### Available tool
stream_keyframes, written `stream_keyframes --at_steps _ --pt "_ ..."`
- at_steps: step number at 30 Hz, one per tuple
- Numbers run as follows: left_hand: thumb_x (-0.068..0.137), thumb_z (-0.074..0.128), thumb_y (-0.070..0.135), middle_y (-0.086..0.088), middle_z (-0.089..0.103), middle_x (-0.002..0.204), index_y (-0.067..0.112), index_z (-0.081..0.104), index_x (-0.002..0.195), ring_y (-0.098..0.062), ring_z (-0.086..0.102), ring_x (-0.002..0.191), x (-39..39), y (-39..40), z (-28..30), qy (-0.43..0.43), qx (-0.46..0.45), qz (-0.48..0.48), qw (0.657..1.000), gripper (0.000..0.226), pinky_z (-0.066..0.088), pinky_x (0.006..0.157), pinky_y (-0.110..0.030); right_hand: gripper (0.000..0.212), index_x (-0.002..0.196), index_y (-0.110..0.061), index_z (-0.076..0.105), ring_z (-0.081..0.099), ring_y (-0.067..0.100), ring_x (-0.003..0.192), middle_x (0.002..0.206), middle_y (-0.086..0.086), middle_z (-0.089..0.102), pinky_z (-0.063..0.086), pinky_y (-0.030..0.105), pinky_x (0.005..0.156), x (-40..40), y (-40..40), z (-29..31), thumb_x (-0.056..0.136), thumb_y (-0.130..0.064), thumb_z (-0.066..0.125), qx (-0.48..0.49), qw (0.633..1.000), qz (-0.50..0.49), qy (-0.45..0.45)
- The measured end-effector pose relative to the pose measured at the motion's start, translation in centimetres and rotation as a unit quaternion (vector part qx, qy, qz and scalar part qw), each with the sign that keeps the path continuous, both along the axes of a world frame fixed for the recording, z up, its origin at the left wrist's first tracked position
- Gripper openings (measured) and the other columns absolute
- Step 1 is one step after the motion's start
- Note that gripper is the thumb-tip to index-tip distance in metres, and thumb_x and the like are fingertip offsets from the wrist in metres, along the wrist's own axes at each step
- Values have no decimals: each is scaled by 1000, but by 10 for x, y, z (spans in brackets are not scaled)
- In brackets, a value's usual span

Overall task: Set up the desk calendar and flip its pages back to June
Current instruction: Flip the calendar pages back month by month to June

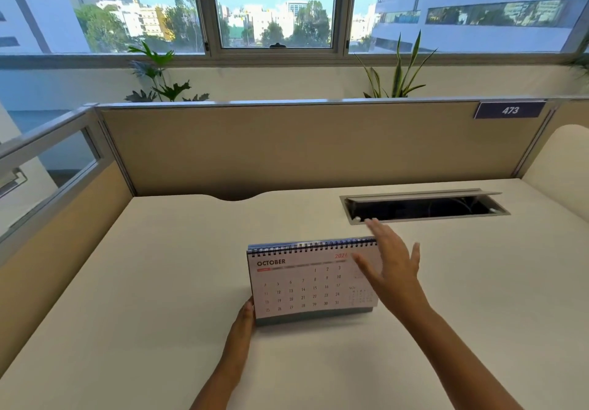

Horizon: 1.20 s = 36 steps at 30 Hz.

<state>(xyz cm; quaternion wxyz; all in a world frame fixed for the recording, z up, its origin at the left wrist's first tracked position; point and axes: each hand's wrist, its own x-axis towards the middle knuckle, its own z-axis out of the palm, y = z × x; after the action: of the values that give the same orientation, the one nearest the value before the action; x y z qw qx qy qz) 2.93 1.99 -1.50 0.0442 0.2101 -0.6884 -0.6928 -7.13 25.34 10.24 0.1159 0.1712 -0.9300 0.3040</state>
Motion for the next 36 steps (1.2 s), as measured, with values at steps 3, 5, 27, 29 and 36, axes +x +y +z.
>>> stream_keyframes --at_steps 3,5,27,29,36 --pt "92 17 45 -1 55 123 34 43 121 -20 47 116 1 0 -1 -1 4 -1 1000 41 31 100 -29 83 144 -23 17 25 25 140 153 3 26 13 47 114 13 5 -6 78 -72 24 -206 971 -73 -99" --pt "92 18 44 -1 54 124 30 42 127 -21 46 119 1 -1 -3 0 5 -4 1000 45 30 103 -31 79 145 -22 12 25 27 140 155 5 22 22 43 112 24 4 -16 80 -65 25 -270 936 -83 -208" --pt "89 46 25 -21 63 112 10 59 110 -38 58 105 -2 -2 -2 -24 72 44 996 28 43 91 -43 62 110 -15 63 68 29 99 104 13 73 56 38 74 36 34 10 87 -59 25 -507 764 68 -393" --pt "95 36 21 -10 61 117 23 59 110 -24 57 107 -1 -3 -5 -5 41 51 998 27 41 93 -36 58 109 -13 61 69 29 95 106 13 72 58 39 75 28 29 22 90 -54 23 -566 720 112 -385" --pt "95 23 34 3 51 116 27 45 126 -17 45 107 -7 1 3 -26 12 29 999 38 32 92 -27 58 100 -26 60 63 10 66 104 -2 69 51 20 60 9 -8 50 83 -64 19 -298 937 67 -168"
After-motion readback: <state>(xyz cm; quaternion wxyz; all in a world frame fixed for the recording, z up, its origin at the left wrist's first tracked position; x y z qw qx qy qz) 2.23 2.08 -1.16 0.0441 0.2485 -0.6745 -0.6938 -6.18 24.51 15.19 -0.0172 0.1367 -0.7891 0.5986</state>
